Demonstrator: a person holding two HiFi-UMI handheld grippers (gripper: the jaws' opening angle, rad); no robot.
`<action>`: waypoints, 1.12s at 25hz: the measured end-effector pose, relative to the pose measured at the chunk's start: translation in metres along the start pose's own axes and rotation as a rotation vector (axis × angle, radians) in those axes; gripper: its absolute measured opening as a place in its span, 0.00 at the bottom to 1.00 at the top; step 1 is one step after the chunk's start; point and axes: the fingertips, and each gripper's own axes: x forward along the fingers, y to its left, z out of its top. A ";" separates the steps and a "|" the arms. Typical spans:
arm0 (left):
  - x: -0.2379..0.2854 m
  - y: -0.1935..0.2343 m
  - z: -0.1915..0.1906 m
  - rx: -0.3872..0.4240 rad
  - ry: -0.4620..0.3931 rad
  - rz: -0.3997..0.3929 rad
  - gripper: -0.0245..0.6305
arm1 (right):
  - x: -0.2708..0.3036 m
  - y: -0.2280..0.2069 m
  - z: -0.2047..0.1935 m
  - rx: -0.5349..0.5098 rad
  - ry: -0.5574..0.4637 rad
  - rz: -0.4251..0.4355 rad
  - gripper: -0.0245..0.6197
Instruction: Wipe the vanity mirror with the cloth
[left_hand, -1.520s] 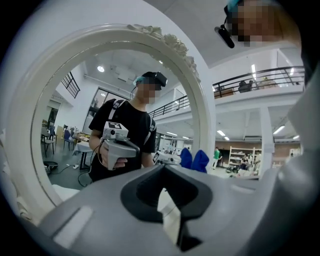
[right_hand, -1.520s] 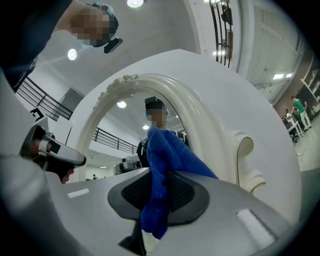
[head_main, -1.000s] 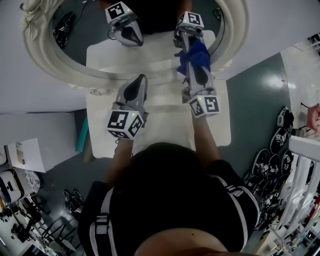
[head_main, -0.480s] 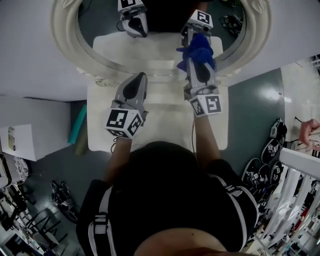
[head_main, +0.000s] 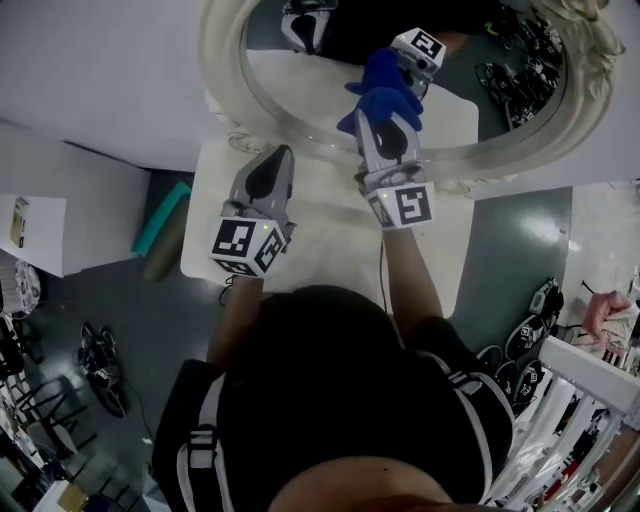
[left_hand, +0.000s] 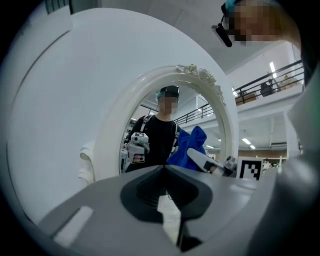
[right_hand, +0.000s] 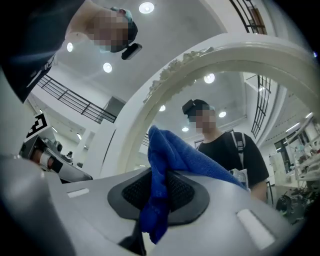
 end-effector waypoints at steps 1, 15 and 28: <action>-0.004 0.006 0.000 -0.005 -0.001 0.013 0.05 | 0.007 0.008 -0.004 0.000 0.008 0.019 0.14; -0.053 0.058 -0.010 -0.059 -0.020 0.164 0.05 | 0.066 0.101 -0.084 -0.046 0.148 0.240 0.14; -0.107 0.072 -0.015 -0.066 -0.050 0.282 0.05 | 0.085 0.132 -0.123 0.123 0.180 0.317 0.14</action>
